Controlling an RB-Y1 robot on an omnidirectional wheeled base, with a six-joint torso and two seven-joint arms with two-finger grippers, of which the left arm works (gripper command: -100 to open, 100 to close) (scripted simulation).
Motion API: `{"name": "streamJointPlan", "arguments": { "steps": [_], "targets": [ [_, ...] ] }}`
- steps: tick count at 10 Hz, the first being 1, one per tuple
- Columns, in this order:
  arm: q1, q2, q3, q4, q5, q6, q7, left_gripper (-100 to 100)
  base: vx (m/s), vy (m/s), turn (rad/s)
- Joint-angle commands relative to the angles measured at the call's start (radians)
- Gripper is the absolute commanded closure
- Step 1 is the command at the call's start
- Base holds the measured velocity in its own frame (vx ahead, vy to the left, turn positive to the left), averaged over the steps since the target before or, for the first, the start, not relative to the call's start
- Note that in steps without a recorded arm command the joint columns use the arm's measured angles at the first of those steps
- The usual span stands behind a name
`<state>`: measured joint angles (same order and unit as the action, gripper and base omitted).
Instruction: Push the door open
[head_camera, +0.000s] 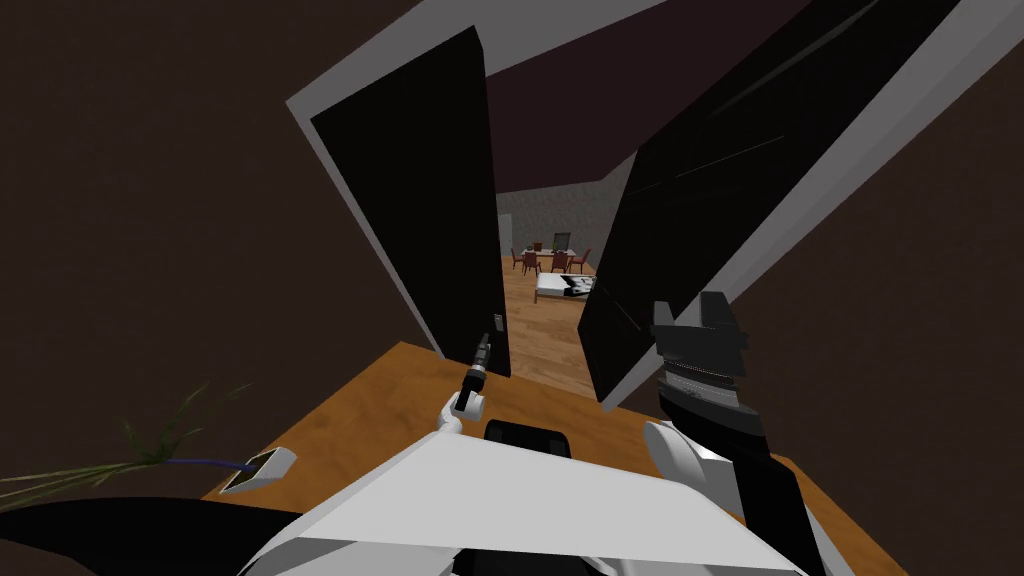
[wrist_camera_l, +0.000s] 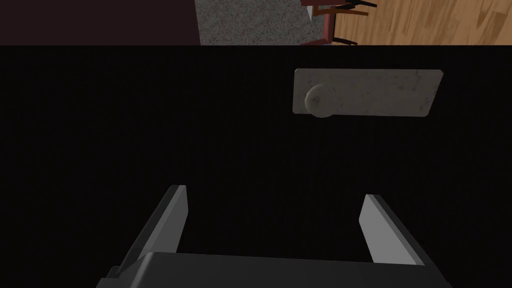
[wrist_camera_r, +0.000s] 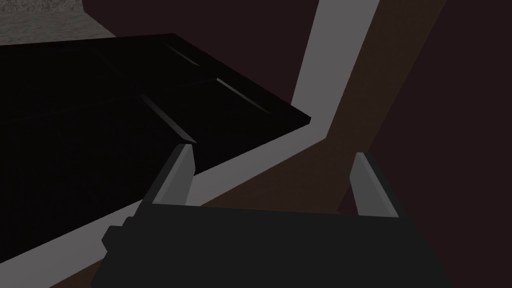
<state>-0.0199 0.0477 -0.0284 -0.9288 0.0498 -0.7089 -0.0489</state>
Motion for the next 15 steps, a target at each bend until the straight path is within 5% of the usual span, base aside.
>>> {"name": "streamJointPlan", "arguments": {
  "steps": [1, 10, 15],
  "targets": [
    [-0.014, -0.005, -0.002, 0.037, 0.004, -0.010, 0.002, -100, 0.021, 0.122, -0.116],
    [-0.086, -0.038, -0.009, 0.215, 0.022, -0.057, 0.006, -100, 0.022, 0.093, -0.103],
    [-0.082, -0.007, -0.001, 0.220, 0.024, -0.069, 0.006, -100, 0.134, 0.014, -0.024]
  ]
}}
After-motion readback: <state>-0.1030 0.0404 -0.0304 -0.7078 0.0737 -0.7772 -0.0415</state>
